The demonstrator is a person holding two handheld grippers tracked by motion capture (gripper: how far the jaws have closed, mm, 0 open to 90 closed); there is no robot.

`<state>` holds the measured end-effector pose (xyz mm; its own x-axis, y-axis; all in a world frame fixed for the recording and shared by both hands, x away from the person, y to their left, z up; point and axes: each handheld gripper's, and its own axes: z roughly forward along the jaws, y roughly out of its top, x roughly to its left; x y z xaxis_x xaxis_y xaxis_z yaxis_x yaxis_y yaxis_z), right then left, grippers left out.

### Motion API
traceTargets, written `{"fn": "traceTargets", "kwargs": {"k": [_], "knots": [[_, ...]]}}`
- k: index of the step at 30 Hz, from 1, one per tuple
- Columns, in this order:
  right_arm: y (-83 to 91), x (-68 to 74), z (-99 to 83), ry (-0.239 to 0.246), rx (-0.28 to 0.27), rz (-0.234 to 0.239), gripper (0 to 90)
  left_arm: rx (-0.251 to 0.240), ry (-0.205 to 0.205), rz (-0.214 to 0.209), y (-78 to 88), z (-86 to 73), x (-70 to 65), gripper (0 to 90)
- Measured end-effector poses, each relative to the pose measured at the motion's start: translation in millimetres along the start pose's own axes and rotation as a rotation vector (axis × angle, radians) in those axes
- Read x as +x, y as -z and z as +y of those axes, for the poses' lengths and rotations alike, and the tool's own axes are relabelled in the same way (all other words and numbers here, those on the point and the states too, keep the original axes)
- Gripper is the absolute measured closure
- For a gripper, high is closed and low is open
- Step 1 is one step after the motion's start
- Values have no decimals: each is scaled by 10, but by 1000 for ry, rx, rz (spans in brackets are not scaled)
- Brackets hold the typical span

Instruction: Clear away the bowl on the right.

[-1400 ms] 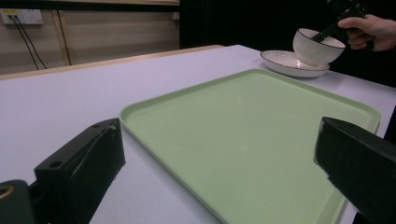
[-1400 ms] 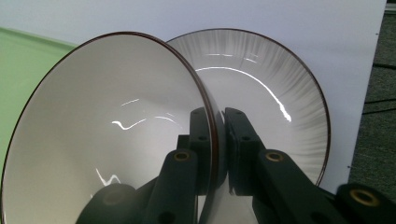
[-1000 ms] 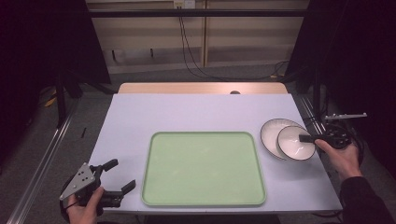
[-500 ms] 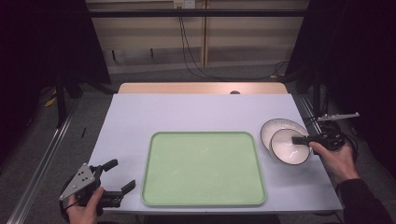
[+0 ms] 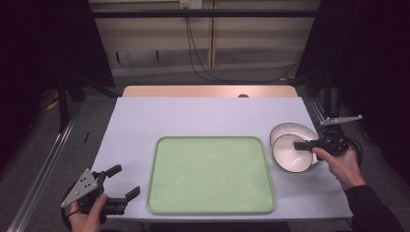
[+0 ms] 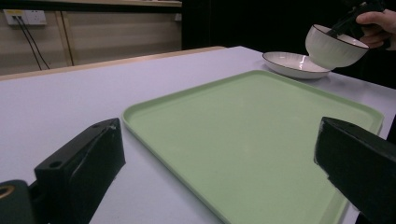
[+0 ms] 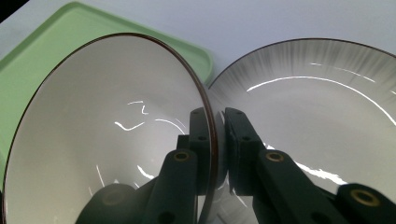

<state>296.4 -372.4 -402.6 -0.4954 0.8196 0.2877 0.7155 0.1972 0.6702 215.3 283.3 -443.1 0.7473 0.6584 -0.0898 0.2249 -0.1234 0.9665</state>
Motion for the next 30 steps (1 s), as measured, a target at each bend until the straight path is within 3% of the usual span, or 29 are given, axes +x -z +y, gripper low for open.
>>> {"fn": "traceTargets", "kwargs": {"k": [8,15,17,30], "knots": [[-88,87,51,28,20,16,823,3,-2,0,-2,1,0,16],[-178,181,126,39,26,57,824,14,-15,-2,-1,4,6,16],[-204,198,150,68,28,78,823,13,-15,-2,-2,5,5,17],[-378,296,327,93,43,108,823,11,-8,0,-18,4,3,16]]}}
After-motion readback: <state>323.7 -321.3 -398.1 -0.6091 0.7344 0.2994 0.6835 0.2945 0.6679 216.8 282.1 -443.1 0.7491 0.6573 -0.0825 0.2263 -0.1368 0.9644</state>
